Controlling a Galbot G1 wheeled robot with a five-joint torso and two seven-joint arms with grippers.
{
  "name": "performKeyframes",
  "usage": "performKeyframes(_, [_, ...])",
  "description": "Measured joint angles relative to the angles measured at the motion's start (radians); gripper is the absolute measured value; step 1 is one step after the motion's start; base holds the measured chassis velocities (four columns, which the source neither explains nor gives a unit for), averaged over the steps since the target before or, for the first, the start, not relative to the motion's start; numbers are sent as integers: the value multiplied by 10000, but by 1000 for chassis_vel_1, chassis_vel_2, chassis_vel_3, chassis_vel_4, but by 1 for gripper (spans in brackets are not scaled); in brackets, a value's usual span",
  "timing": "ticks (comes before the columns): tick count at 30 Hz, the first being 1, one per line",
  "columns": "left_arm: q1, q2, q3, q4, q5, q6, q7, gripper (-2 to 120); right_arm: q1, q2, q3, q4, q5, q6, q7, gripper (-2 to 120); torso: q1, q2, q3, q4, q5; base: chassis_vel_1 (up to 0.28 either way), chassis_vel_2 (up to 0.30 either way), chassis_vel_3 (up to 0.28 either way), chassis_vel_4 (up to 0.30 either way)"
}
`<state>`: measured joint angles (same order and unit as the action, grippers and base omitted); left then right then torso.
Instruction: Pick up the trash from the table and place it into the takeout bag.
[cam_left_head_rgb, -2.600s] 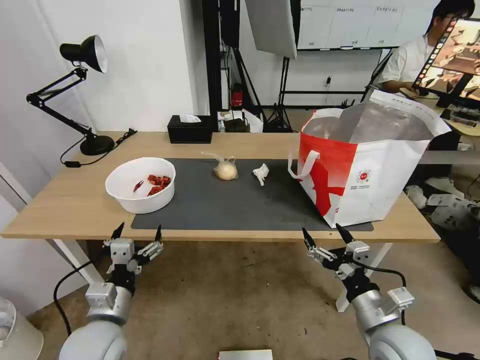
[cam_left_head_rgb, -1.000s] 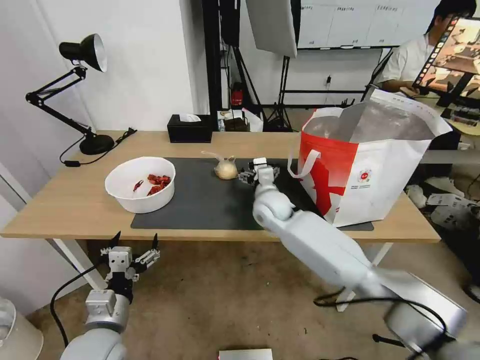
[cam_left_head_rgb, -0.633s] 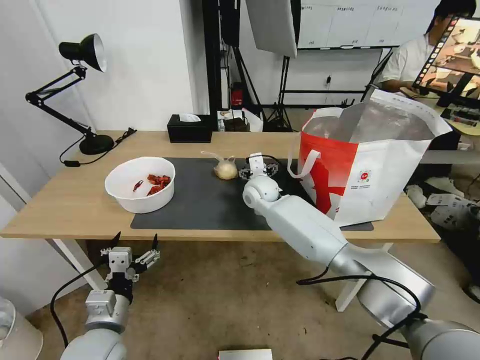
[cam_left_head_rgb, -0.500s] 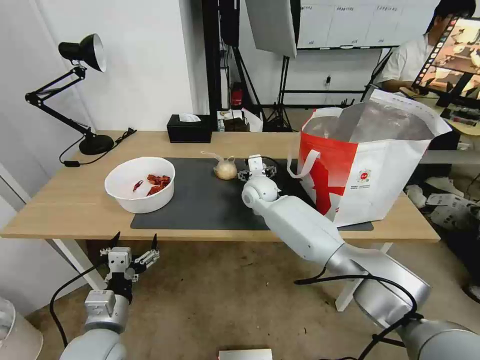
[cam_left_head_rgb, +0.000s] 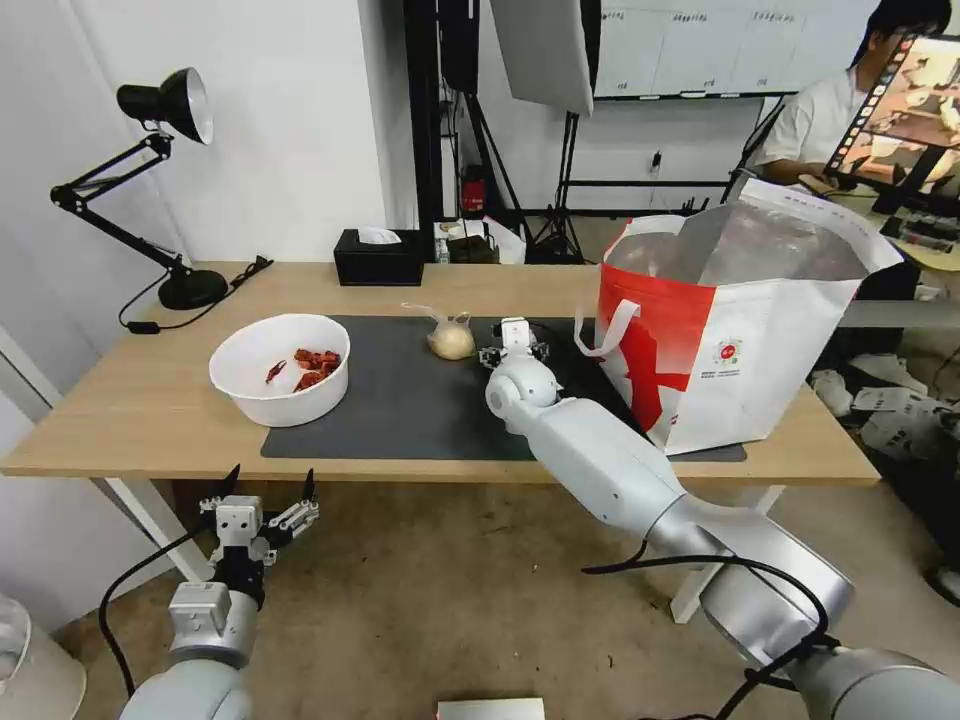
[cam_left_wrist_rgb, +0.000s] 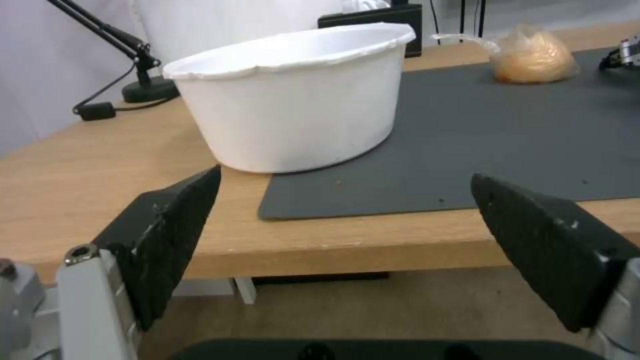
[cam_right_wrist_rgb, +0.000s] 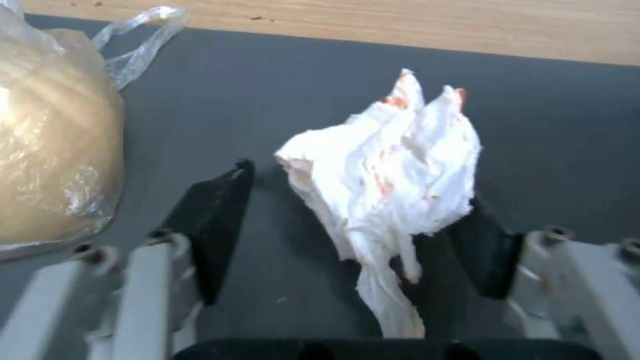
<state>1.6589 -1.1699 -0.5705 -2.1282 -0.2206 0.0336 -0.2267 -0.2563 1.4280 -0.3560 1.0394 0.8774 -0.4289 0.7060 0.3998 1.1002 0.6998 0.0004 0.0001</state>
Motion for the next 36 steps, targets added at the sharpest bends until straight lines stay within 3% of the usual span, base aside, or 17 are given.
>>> performKeyframes(7, [12,15,32,0,19,-80,-8,100,-204,-178,22,187,53,393,-123,43,0,0,0,3,1,0,0,0,0])
performKeyframes(11, [13,21,57,7,33,-112,-10,100,-350,-401,-12,399,-80,811,-318,30,0,-1,2,-8,0,0,0,0,0])
performKeyframes(13, [14,24,63,5,39,-119,-13,100,-552,-750,-70,937,-372,1206,-536,19,3,-3,6,-13,1,0,0,0,0])
performKeyframes(15, [21,24,64,-3,40,-123,-17,100,-646,-981,-103,1362,-506,1390,-660,15,4,-4,5,-11,1,0,0,0,0])
performKeyframes(18, [100,24,35,-61,46,-175,-24,100,-1188,-2013,-103,3473,-626,1760,-1029,1,3,-2,4,-6,0,0,0,0,0])
performKeyframes(19, [100,24,35,-61,46,-175,-24,100,-1188,-2013,-103,3473,-626,1760,-1029,1,3,-2,4,-6,0,0,0,0,0])
performKeyframes(22, [165,23,14,-111,62,-216,-38,100,-1778,-2986,171,5446,-546,2050,-1533,0,2,-2,3,-6,1,0,0,0,0])
performKeyframes(28, [203,-23,43,-139,149,-222,-55,100,-2171,-4233,1052,7672,-585,2681,-2398,0,2,-2,1,-5,0,0,0,0,0])
performKeyframes(33, [228,-74,140,-151,258,-222,-61,100,-1571,-4895,1589,8218,-386,2564,-1997,0,1,-2,1,-4,2,0,0,0,0])
performKeyframes(36, [230,-98,203,-182,288,-222,-66,100,-1014,-5306,1833,8177,-280,1930,-1104,0,2,-2,2,-3,1,0,0,0,0])
